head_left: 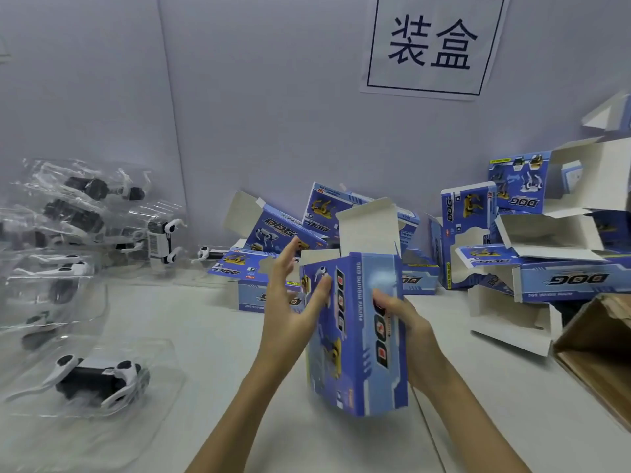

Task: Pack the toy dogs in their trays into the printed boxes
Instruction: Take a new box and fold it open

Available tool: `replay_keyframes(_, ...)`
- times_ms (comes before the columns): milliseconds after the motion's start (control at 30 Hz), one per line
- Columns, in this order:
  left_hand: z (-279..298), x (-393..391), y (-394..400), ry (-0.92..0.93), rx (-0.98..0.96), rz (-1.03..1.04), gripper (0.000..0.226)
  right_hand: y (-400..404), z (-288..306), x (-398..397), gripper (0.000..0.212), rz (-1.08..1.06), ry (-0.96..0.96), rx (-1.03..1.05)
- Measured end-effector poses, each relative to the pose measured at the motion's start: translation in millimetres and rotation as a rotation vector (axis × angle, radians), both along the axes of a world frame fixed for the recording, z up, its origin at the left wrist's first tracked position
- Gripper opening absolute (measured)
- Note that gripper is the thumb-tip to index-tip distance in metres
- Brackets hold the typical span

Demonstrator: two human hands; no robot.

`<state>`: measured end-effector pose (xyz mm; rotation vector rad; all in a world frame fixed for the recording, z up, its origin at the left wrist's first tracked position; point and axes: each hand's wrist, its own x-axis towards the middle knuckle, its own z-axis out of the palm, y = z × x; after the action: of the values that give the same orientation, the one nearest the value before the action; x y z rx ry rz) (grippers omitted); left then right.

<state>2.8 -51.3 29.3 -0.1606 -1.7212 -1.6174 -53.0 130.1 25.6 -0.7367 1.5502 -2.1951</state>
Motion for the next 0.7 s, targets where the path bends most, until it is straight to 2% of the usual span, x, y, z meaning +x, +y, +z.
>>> replay_keyframes(33,1,0,-3,-0.07,0.085,-0.096,0.068,2,-1,-2,0.075,0.028,-0.027,-0.013)
replay_keyframes(100,-2,-1,-8,-0.165,0.211,-0.257,0.07,0,-2,-5,0.062,0.007,0.004,-0.034)
replay_keyframes(167,-5,-2,-9,-0.156,0.219,-0.248,0.066,-5,1,-4,0.057,-0.137,0.151,-0.059)
replay_keyframes(233,-4,-2,-9,-0.11,0.174,-0.161,0.068,-9,2,-3,0.063,-0.306,0.349,-0.062)
replay_keyframes(367,-7,0,-7,-0.026,-0.121,-0.086,0.066,-16,-4,3,0.05,-0.461,0.67,0.142)
replay_keyframes(467,-9,-3,-6,-0.017,-0.163,-0.151,0.056,-16,-5,1,0.035,-0.483,0.681,0.181)
replay_keyframes(700,-11,-7,-10,0.059,-0.125,-0.16,0.045,-14,4,3,0.046,-0.462,0.681,0.127)
